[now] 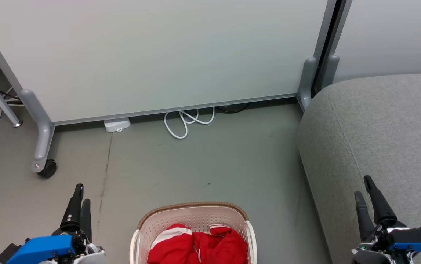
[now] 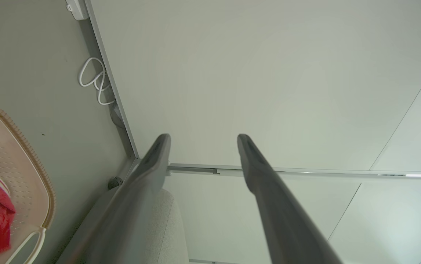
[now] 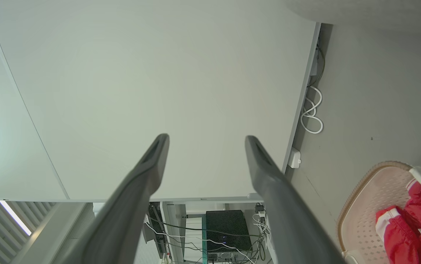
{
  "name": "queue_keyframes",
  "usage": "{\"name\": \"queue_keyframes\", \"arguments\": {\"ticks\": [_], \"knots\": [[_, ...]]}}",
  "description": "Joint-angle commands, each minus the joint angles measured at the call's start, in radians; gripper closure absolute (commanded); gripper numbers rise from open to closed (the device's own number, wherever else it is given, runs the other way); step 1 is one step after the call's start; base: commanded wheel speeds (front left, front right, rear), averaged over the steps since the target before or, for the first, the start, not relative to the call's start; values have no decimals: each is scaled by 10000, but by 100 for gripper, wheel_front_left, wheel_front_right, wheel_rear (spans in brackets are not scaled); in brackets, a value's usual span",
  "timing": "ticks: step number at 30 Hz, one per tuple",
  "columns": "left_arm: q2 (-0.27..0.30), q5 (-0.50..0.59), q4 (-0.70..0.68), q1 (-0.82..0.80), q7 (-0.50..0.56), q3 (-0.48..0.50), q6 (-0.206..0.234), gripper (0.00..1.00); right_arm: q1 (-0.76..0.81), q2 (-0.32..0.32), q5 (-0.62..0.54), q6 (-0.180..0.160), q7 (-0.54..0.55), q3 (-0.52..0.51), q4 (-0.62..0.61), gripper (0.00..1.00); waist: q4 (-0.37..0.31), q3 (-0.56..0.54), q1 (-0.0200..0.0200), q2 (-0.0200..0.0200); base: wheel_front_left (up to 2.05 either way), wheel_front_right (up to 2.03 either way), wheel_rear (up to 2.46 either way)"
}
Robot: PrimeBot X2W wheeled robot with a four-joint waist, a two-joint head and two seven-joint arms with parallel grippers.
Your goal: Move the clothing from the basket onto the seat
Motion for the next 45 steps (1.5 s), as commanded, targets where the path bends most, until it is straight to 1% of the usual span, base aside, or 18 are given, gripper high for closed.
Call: {"name": "queue_keyframes", "arguments": {"ticks": [1,8,15,16,22,35,45], "knots": [[62,131,-243,-267,-124,-73,-8,0,-176,-33,-139,11,-121,53,-189,0,2,6,0,-1,0,0,0],[71,852,-346,-333,-471,-164,-15,0,-224,-36,-799,14,-467,163,-307,0,6,23,0,-1,0,0,0],[79,2187,-529,-428,-792,-267,-23,0,-296,-39,-1939,16,-790,236,-527,0,8,36,0,-1,0,0,0],[79,2187,-529,-428,-792,-267,-23,0,-296,-39,-1939,16,-790,236,-527,0,8,36,0,-1,0,0,0],[86,3551,-747,-501,-1046,-430,-8,0,-338,-42,-3143,18,-1045,363,-756,0,14,47,0,-1,0,0,0],[98,6603,-993,-562,-1546,-1101,267,0,-361,-48,-6039,23,-1543,907,-1136,0,27,59,0,-1,0,0,0],[107,8296,-728,-603,-1885,-1463,398,0,-321,-52,-7800,27,-1886,1129,-1051,0,43,68,0,-1,0,0,0]]}}
